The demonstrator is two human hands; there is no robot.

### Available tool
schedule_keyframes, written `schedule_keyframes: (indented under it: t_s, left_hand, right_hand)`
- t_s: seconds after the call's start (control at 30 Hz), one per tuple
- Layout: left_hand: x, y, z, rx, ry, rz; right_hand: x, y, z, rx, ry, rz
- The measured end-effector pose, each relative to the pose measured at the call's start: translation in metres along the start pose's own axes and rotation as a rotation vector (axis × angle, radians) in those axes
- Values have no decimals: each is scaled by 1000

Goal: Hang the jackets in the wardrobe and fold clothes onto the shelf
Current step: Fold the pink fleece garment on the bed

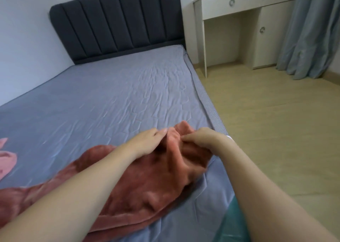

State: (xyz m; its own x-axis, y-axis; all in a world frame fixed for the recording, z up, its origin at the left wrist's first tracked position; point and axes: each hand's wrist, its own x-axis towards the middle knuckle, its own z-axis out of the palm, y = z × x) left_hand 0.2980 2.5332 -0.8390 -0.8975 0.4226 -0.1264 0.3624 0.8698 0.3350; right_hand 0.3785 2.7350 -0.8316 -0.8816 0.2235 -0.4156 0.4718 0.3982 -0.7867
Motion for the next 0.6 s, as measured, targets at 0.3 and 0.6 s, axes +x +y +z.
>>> schedule_keyframes:
  t_s: [0.3, 0.6]
  left_hand:
    - [-7, -2, -46, 642, 671, -6]
    - [-118, -57, 64, 335, -20, 29]
  right_hand:
    - [12, -7, -28, 141, 361, -164]
    - [23, 24, -9, -760, 558, -241]
